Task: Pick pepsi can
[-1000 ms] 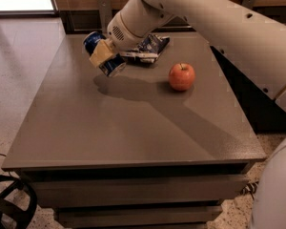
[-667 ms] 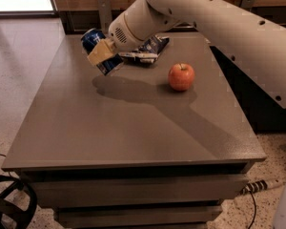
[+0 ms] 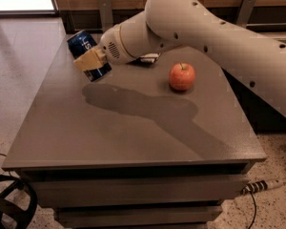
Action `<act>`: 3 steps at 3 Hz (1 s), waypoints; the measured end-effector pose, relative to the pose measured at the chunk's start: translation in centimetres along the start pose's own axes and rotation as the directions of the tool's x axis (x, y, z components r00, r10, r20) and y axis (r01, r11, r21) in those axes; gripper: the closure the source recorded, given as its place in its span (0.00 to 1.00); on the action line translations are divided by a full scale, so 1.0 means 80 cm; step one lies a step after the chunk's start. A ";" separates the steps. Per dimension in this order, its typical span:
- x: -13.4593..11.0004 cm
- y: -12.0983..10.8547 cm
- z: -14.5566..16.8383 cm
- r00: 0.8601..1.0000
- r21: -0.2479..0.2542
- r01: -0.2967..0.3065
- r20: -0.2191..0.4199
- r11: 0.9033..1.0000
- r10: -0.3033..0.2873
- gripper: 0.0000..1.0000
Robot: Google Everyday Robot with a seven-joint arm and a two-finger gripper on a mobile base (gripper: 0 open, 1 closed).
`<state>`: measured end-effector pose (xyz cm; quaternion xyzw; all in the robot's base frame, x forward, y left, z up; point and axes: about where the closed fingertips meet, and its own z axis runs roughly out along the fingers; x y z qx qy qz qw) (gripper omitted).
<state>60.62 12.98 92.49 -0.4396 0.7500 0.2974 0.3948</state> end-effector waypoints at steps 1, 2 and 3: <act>0.008 0.024 0.016 0.997 -0.017 0.005 0.078 1.000 -0.004 1.00; 0.018 0.035 0.030 0.990 -0.028 -0.002 0.143 1.000 0.006 1.00; 0.024 0.036 0.051 0.970 -0.039 -0.008 0.241 0.999 0.017 1.00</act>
Offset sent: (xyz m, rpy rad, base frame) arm -0.0186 0.0320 -0.0441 0.2750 -0.0820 -0.0251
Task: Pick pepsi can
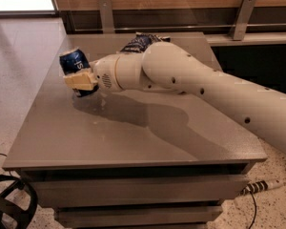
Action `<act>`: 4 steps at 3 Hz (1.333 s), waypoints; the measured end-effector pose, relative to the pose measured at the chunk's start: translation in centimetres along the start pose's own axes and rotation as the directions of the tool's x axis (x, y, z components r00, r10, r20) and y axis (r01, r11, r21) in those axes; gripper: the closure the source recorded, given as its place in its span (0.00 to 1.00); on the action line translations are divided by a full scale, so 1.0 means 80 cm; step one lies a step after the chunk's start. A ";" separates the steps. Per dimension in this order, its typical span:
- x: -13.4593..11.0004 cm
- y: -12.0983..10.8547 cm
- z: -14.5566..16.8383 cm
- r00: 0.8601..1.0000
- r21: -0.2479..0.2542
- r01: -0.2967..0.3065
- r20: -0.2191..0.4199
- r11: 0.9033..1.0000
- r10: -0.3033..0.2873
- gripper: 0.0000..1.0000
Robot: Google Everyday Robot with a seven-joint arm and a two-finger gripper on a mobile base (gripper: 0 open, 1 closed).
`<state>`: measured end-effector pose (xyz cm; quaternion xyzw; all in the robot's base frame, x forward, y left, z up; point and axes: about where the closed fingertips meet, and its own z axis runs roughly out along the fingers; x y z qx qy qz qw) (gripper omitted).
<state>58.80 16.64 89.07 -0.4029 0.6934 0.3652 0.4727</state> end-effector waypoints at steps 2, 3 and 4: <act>0.019 -0.005 0.020 0.997 -0.008 -0.027 0.078 1.000 0.027 1.00; 0.044 -0.010 0.017 0.994 0.017 -0.074 0.088 0.997 0.072 1.00; 0.038 -0.009 0.015 0.994 0.017 -0.074 0.088 0.997 0.072 1.00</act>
Offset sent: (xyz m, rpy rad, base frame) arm 0.0125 0.0072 -0.0318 0.1155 -0.0013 -0.0286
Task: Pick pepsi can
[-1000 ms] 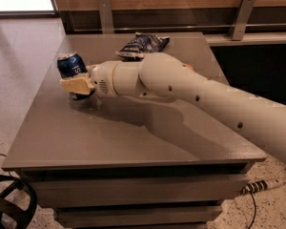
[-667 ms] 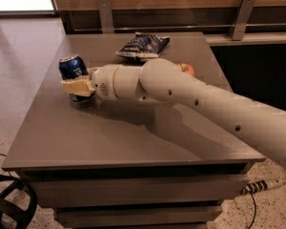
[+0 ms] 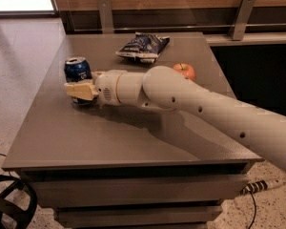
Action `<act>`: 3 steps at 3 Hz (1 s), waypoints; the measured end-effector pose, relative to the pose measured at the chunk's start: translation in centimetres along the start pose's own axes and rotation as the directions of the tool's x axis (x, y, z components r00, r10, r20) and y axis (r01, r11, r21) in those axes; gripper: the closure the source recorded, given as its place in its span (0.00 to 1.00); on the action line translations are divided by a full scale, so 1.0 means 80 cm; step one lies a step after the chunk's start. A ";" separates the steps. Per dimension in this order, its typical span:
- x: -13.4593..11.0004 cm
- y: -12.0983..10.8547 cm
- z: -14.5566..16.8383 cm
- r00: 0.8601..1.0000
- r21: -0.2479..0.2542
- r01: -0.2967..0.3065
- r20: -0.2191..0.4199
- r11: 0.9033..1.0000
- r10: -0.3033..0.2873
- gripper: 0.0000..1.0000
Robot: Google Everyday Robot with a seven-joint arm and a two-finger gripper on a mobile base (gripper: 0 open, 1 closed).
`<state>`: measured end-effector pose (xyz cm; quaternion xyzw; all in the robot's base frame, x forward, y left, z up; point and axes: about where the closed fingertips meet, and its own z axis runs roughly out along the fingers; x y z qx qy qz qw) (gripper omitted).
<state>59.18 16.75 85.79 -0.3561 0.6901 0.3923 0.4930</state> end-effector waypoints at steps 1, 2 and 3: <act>0.000 0.000 0.000 1.000 0.000 0.000 0.000 1.000 0.000 1.00; 0.002 0.002 -0.001 1.000 0.009 0.008 -0.012 1.000 -0.008 0.98; 0.002 0.003 -0.001 1.000 0.009 0.008 -0.012 1.000 -0.008 0.76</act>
Offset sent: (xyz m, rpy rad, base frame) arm -0.0783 -0.0236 -0.0429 -0.4958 -0.0889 -0.1575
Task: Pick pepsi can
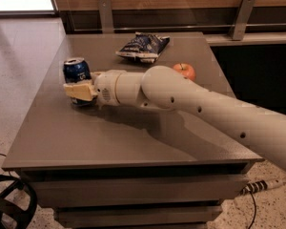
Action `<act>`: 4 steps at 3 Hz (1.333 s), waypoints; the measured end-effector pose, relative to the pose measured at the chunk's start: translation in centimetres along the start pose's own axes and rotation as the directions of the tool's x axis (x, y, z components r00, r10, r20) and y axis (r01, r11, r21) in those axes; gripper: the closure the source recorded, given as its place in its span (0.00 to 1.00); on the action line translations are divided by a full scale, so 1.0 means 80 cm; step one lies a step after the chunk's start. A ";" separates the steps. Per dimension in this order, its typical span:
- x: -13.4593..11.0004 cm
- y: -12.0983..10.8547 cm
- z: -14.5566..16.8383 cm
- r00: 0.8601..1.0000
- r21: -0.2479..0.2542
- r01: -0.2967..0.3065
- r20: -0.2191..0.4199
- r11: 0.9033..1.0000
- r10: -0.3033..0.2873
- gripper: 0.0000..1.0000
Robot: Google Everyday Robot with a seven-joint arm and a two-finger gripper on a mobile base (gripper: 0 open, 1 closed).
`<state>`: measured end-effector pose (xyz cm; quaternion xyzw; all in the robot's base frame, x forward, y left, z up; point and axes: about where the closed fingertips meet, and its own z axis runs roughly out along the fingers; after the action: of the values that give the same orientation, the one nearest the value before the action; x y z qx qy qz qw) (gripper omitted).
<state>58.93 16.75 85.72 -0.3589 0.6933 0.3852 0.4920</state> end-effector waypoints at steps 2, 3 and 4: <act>0.000 0.000 0.000 1.000 0.000 0.000 0.000 1.000 0.000 0.29; -0.001 0.000 0.000 1.000 0.000 0.000 0.000 1.000 0.000 0.06; -0.001 0.001 0.001 1.000 -0.002 0.001 0.000 1.000 -0.001 0.00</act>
Offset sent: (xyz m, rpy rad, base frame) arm 0.0000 0.0001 0.0001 0.0000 0.0000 0.0001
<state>58.87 16.87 85.78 -0.3597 0.6929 0.3857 0.4917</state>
